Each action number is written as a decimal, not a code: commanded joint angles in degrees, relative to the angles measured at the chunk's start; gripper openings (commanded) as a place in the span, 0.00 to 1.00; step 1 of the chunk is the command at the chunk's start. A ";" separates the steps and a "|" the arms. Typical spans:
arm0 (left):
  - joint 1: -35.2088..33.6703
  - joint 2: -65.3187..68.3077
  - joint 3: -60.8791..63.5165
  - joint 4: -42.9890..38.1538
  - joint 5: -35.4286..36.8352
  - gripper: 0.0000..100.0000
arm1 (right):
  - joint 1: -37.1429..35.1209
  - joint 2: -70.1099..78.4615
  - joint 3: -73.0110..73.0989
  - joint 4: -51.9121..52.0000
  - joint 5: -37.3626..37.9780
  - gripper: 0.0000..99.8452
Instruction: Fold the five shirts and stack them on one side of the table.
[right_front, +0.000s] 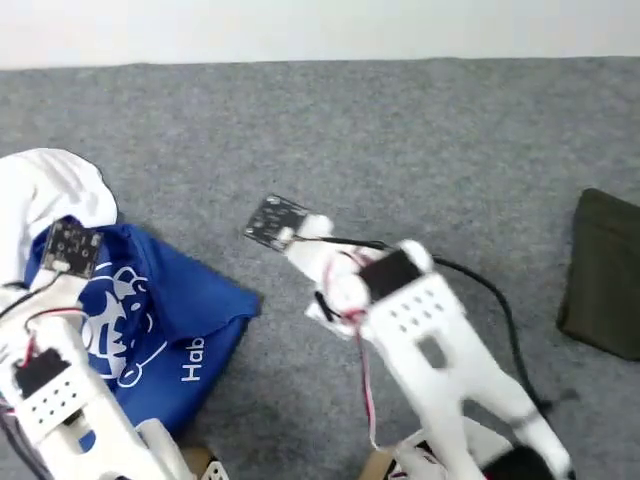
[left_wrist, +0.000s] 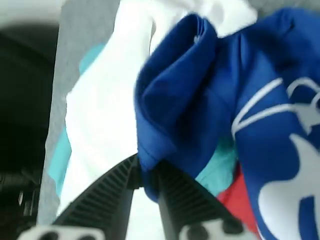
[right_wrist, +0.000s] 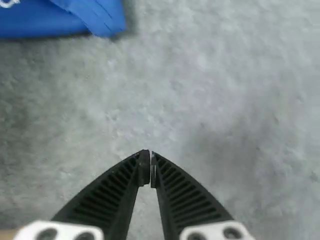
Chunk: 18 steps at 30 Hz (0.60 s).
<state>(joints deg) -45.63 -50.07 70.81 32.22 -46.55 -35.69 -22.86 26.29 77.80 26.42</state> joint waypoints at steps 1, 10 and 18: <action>-1.93 -0.26 1.54 -2.37 -0.44 0.00 | -3.74 9.01 -9.49 -0.84 -2.37 0.01; -2.73 -0.35 6.90 -2.46 -0.26 0.00 | -17.01 28.79 -29.80 -0.75 -2.46 0.02; -8.79 -0.35 7.08 -3.16 5.54 0.00 | -23.25 40.48 -41.23 -0.84 -2.99 0.16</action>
<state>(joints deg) -52.75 -50.07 78.37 30.99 -43.91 -57.41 16.35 -9.14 77.63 24.13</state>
